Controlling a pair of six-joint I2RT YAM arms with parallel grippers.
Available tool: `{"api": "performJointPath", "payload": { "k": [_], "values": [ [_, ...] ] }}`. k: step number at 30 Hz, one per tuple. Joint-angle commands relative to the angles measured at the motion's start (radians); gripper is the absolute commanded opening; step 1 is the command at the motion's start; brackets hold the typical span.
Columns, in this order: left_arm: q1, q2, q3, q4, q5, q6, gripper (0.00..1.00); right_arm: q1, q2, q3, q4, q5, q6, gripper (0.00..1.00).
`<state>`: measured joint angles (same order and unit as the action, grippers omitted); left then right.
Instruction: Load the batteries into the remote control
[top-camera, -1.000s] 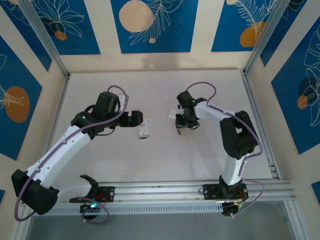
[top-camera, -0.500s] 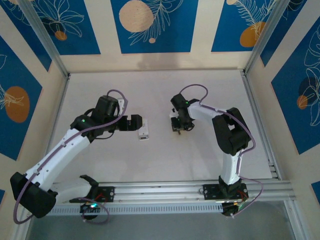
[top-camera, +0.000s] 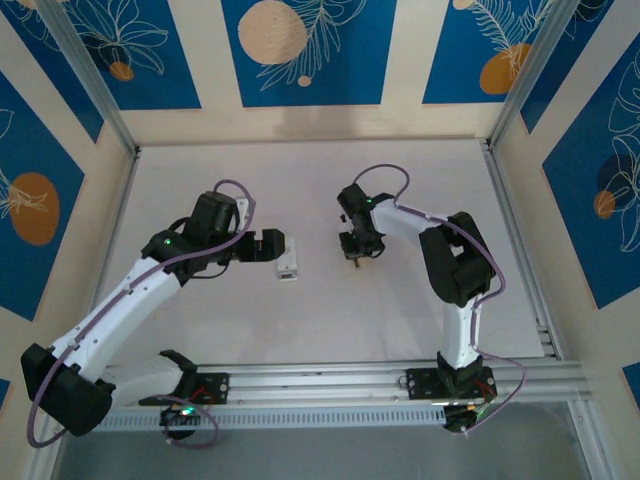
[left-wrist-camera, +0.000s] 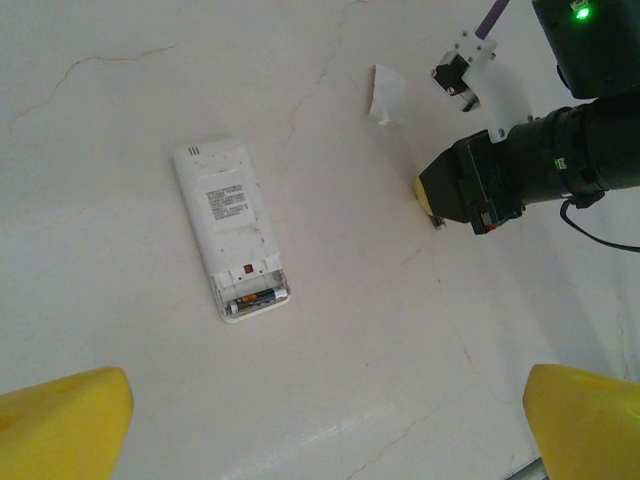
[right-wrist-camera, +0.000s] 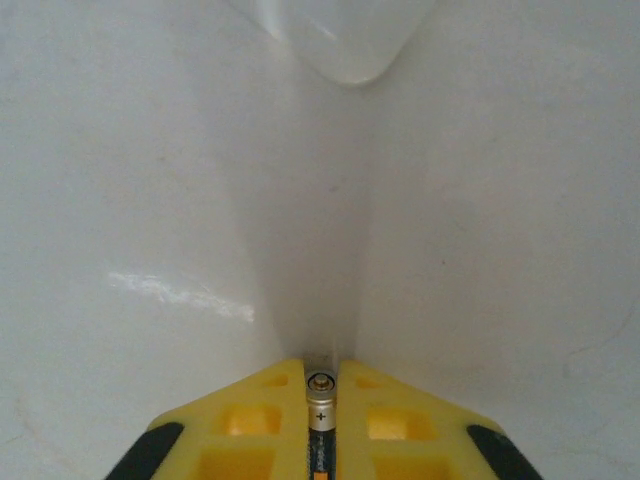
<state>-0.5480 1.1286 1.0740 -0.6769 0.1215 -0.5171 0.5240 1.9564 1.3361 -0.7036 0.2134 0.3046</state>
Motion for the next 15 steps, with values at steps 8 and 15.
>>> {"api": "performJointPath", "payload": {
  "k": [8, 15],
  "values": [
    [0.032, -0.116, 0.009, -0.013, -0.090, -0.043, 1.00, 0.135, -0.172, 0.071, 0.145, -0.196, -0.075, 0.05],
    [0.120, -0.220, -0.030, -0.007, 0.019, -0.043, 0.97, 0.290, -0.109, 0.064, 0.386, -0.206, -0.326, 0.04]
  ]
}}
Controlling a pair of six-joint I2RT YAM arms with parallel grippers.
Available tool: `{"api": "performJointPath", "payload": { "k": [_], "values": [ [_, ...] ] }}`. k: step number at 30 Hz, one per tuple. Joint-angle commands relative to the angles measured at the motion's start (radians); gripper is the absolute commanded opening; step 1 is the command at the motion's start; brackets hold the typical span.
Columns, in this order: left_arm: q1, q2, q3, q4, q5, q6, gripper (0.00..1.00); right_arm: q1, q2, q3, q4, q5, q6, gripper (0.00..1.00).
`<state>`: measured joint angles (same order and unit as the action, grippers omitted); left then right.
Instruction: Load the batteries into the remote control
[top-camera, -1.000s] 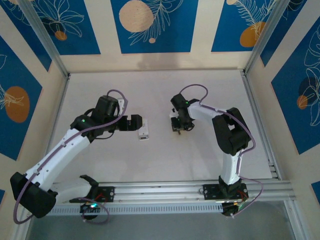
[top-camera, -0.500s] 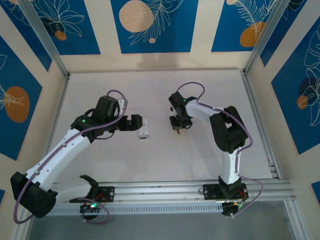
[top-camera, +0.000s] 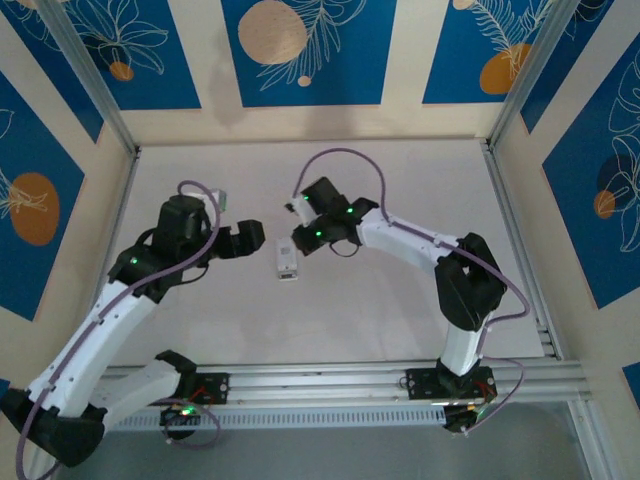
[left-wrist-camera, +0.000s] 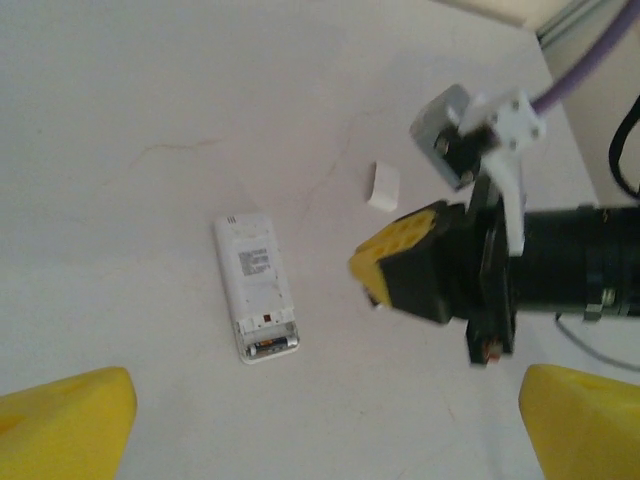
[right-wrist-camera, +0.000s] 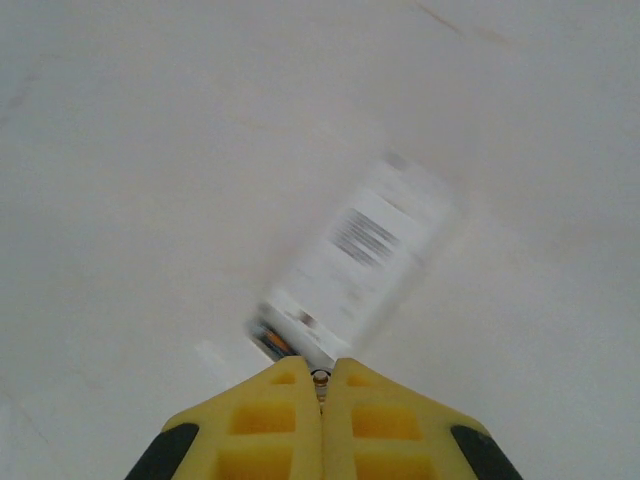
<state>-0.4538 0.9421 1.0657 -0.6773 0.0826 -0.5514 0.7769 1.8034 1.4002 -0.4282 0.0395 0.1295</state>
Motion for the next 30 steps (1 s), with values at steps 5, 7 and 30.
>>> {"api": "performJointPath", "payload": {
  "k": [5, 7, 30],
  "values": [
    [0.038, -0.132, -0.035, -0.032, 0.058, 0.001, 1.00, 0.077, 0.147, 0.065, 0.101, -0.047, -0.343, 0.04],
    [0.038, -0.170, -0.037, -0.048, 0.040, 0.013, 1.00, 0.085, 0.171, 0.073, 0.095, -0.054, -0.398, 0.03],
    [0.038, -0.191, -0.079, -0.057, 0.022, 0.018, 1.00, 0.107, 0.306, 0.134, -0.041, 0.042, -0.618, 0.02]
  ]
}}
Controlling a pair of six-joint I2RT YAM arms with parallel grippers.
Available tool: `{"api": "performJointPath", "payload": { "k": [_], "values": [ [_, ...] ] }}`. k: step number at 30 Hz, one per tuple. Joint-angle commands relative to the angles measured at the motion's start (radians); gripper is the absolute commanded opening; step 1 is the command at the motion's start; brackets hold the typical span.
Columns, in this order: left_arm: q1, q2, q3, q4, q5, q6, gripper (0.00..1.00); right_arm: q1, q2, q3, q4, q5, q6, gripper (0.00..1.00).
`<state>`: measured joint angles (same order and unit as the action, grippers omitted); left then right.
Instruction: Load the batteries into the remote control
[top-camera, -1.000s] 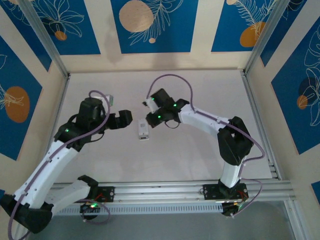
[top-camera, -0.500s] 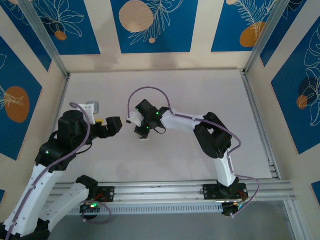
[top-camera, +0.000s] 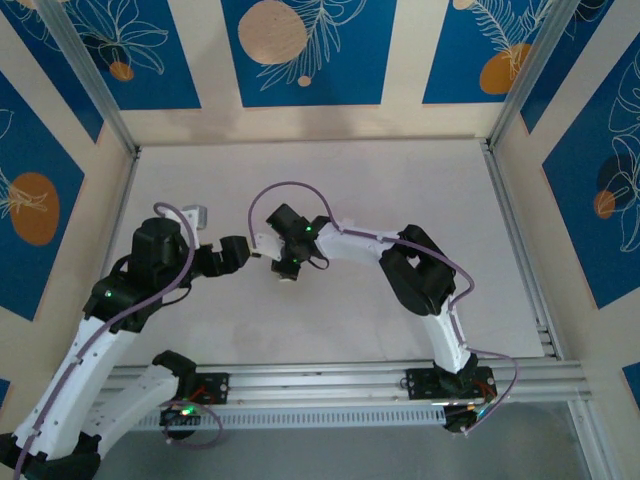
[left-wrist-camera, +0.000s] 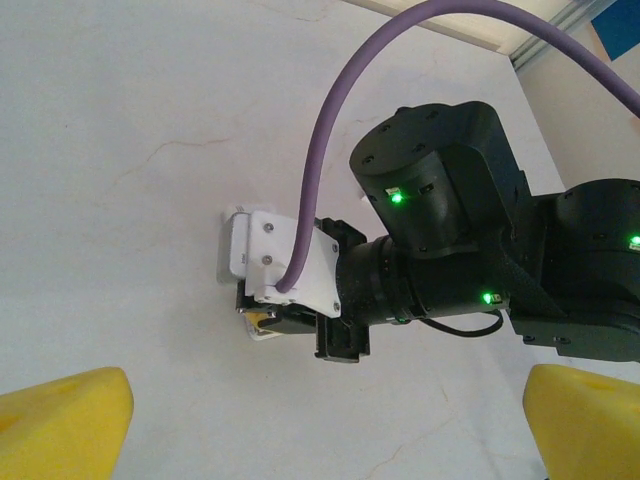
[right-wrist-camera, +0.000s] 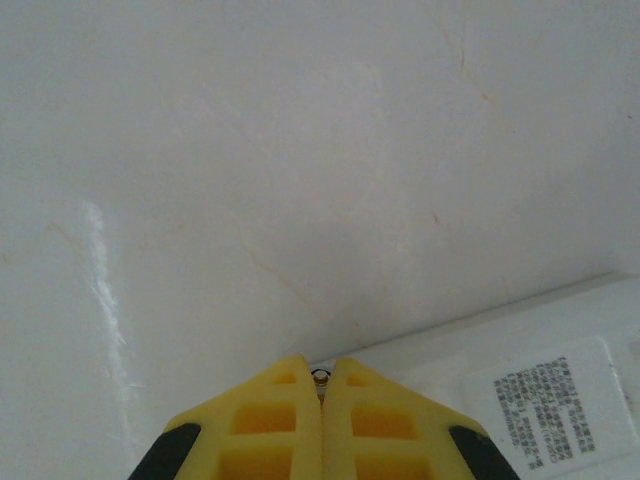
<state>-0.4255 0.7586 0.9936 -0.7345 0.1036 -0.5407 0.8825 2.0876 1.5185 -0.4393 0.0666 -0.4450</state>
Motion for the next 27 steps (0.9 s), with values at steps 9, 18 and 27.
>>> {"api": "performJointPath", "payload": {
  "k": [9, 18, 27],
  "values": [
    [0.010, -0.008, -0.017, 0.007, 0.002, 0.004, 1.00, -0.006, 0.028, 0.023, -0.050, 0.012, -0.064, 0.06],
    [0.010, -0.012, -0.021, 0.008, 0.000, 0.004, 1.00, -0.014, 0.028, 0.013, -0.063, 0.027, -0.105, 0.09],
    [0.010, -0.013, -0.030, 0.011, 0.002, -0.001, 1.00, -0.017, 0.024, -0.004, -0.057, 0.028, -0.124, 0.19]
  ]
}}
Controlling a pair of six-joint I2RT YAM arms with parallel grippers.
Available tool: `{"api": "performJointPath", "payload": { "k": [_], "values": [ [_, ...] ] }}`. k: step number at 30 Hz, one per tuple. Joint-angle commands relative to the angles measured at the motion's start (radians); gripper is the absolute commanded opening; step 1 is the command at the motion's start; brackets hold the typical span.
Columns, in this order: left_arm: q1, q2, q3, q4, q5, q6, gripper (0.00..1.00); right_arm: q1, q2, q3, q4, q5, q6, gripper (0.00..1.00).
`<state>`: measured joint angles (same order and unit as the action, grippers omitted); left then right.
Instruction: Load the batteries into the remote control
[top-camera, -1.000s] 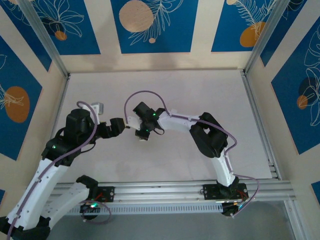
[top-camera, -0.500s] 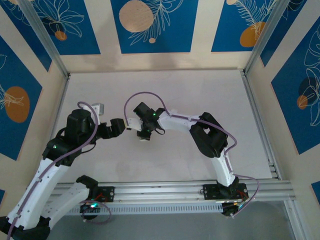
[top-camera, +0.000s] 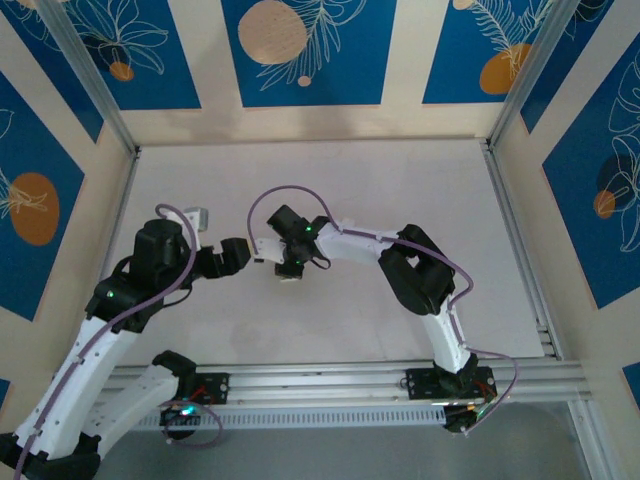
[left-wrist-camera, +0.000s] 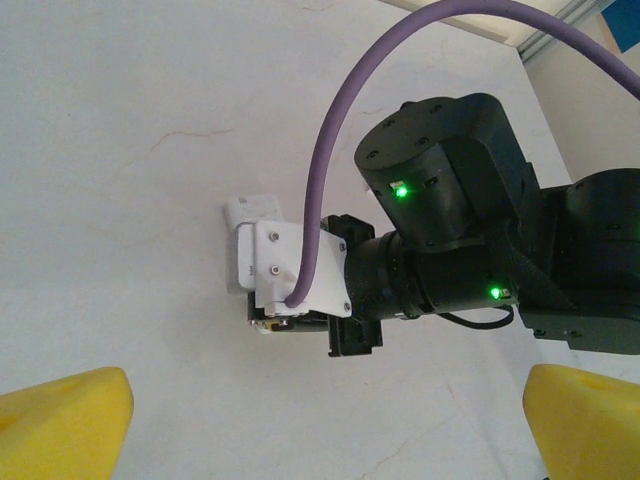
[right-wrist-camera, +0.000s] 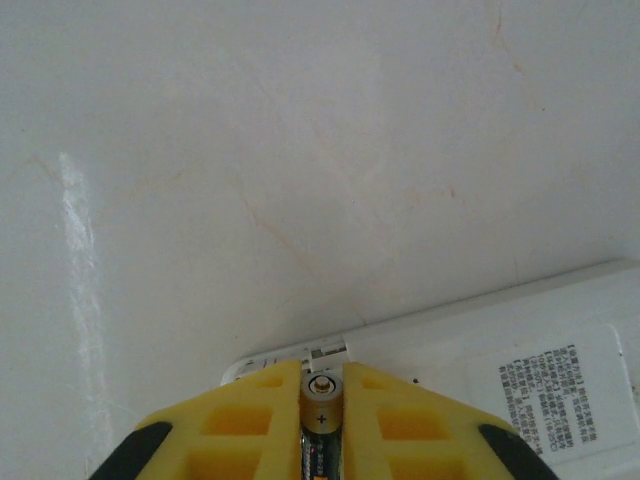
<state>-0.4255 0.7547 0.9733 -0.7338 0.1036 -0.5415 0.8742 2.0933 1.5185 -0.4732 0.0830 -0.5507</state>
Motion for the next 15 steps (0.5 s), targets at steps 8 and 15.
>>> {"api": "performJointPath", "payload": {
  "k": [8, 15],
  "values": [
    [0.010, -0.010, -0.021, 0.016, 0.004, -0.007, 1.00, -0.013, 0.000, -0.003, -0.013, -0.007, 0.006, 0.26],
    [0.010, -0.011, -0.030, 0.020, 0.005, -0.013, 1.00, -0.014, -0.044, -0.035, -0.004, -0.031, 0.021, 0.31]
  ]
}}
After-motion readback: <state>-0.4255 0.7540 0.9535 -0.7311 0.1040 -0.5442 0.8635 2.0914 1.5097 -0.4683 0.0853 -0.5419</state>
